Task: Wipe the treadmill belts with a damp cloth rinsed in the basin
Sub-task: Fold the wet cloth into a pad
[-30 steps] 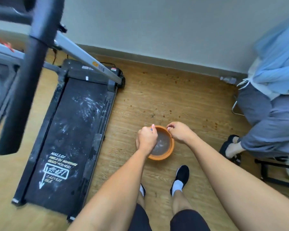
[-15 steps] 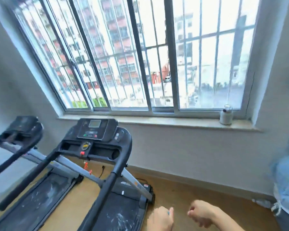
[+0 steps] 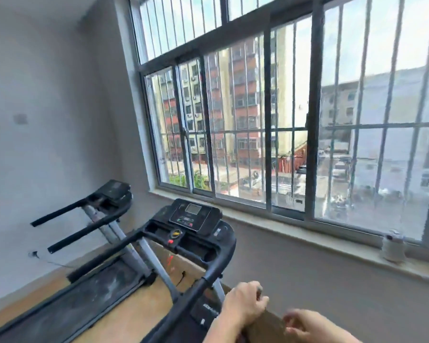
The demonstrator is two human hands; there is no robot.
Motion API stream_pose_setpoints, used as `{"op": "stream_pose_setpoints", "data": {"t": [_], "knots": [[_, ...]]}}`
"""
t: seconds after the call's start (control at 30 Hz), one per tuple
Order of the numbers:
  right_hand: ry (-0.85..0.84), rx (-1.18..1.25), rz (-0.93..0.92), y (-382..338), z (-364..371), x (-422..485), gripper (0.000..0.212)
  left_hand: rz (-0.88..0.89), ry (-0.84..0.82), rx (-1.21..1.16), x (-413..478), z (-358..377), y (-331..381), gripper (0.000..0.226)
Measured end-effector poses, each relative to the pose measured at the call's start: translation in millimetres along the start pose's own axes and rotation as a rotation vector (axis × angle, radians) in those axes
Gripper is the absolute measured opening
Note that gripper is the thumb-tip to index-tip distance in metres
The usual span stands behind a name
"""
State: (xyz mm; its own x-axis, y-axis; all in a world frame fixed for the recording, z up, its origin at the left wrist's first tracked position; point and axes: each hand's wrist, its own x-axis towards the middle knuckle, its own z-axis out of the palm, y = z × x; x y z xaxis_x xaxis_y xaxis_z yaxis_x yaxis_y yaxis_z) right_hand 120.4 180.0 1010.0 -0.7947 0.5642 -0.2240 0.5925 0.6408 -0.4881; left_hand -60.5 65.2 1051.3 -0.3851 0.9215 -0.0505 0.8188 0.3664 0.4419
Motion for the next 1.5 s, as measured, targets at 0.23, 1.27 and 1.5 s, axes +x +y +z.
{"op": "stream_pose_setpoints", "data": {"t": [0.23, 1.27, 1.5], "knots": [[0.2, 0.122, -0.109, -54, -29, -25, 0.025, 0.079, 0.031, -0.159, -23, -31, -11, 0.014], [0.43, 0.884, -0.166, -430, 75, -70, 0.039, 0.526, 0.284, -0.399, -227, -243, -245, 0.029], [0.464, 0.99, -0.195, -444, 100, -6, 0.054, 0.556, 0.277, -0.469, -185, -261, -299, 0.023]]}}
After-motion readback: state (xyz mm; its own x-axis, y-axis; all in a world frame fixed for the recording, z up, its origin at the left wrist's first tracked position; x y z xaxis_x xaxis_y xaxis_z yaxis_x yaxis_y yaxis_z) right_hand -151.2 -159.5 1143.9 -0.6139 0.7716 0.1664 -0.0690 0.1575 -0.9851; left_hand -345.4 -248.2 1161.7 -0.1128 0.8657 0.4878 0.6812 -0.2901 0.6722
